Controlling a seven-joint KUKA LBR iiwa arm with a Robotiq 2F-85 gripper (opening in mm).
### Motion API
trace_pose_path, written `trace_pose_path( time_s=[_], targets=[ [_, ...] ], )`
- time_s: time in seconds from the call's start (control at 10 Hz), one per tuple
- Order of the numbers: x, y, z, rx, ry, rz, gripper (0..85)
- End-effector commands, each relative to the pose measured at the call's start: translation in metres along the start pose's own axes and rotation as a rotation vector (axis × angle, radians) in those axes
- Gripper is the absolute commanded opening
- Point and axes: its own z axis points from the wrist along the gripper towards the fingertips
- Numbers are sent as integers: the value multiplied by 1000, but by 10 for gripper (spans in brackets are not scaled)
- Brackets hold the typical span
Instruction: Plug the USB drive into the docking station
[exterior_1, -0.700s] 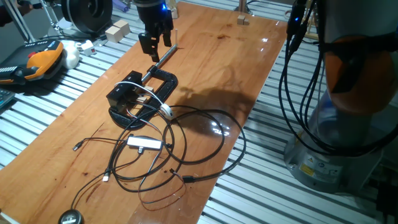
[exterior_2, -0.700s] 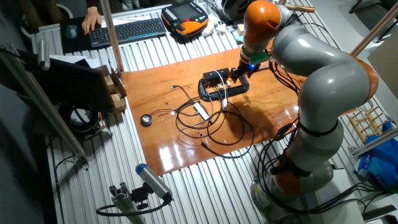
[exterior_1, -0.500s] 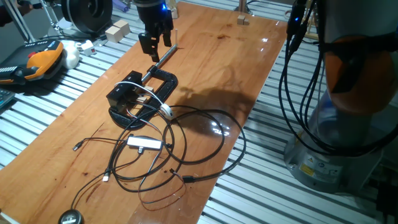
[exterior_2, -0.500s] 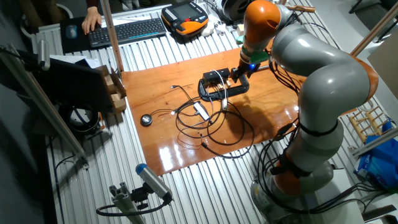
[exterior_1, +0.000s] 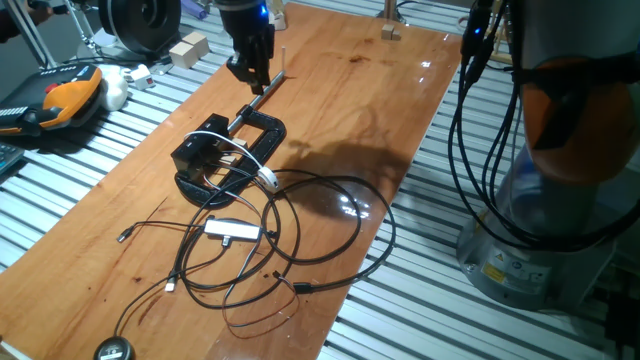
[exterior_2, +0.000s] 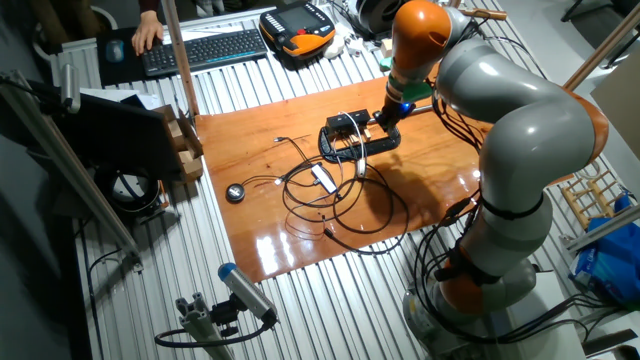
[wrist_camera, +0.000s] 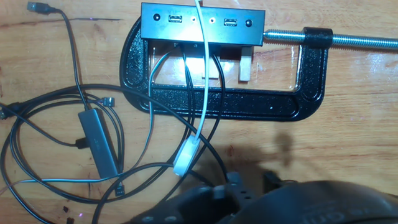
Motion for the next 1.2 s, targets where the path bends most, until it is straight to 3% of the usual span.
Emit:
trace_pose_path(
  time_s=[0.0,0.6,1.1],
  targets=[
    [0,0,0,1,-1,0,0],
    [-4,0,6,8,-11,-3,0],
    [-16,9,10,35,-18,3,0]
  ],
)
